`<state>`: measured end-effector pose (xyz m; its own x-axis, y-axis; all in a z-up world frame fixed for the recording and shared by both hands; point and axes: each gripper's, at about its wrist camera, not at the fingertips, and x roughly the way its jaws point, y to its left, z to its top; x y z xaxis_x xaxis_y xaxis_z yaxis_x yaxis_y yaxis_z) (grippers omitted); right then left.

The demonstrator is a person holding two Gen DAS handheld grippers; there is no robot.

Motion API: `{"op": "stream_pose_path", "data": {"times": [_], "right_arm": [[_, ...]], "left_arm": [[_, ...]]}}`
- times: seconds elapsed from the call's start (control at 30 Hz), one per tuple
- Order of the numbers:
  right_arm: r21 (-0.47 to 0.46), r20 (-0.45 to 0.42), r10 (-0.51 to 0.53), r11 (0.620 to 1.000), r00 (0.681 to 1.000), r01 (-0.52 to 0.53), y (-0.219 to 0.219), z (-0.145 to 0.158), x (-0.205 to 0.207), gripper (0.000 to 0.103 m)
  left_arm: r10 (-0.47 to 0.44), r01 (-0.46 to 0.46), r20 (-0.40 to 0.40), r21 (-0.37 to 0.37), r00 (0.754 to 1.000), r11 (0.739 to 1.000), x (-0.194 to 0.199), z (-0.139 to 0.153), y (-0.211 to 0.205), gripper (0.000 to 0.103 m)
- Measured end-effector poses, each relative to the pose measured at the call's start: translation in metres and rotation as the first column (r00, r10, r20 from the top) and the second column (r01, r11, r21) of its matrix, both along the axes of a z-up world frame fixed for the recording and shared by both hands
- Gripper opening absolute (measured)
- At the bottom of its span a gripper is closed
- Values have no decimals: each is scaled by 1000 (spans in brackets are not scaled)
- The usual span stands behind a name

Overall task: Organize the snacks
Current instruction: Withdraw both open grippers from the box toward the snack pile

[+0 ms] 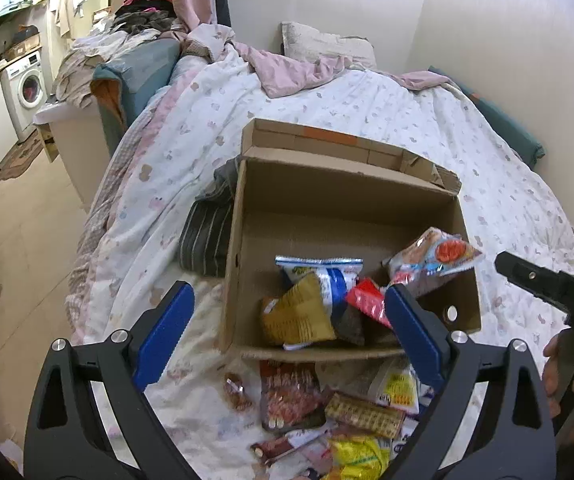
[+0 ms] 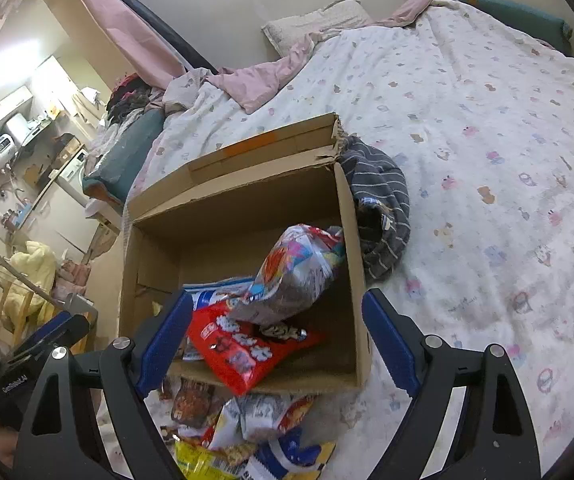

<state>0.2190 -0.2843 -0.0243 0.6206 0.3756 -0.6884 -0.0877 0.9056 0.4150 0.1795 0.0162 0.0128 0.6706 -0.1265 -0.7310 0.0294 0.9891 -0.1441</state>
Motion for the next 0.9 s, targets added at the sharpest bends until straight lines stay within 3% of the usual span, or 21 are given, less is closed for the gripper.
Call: {"op": "stream_pose_path", "data": {"times": [0.37,0.67,0.8,0.9], "right_arm": [[59,-48,0,998,999,3,-10,-4,-47,89],[51,-139,37,998,990,-30,-4,-30,-81,89],[58,-180,51,997,982,-41,0,-40,-85,89],[44,-181,41,998,983,-34,0,-40,-82,89]], "left_arm": [[28,-27,-51,16,998,999,-40,-11,8,95],[39,-36,-148,22,988,999,-62,-35,11,95],[-27,18,-223,-41,974,999,-67,-50,5,95],[-124,113,-279,-54,952,992,-73,-61,-17,95]]}}
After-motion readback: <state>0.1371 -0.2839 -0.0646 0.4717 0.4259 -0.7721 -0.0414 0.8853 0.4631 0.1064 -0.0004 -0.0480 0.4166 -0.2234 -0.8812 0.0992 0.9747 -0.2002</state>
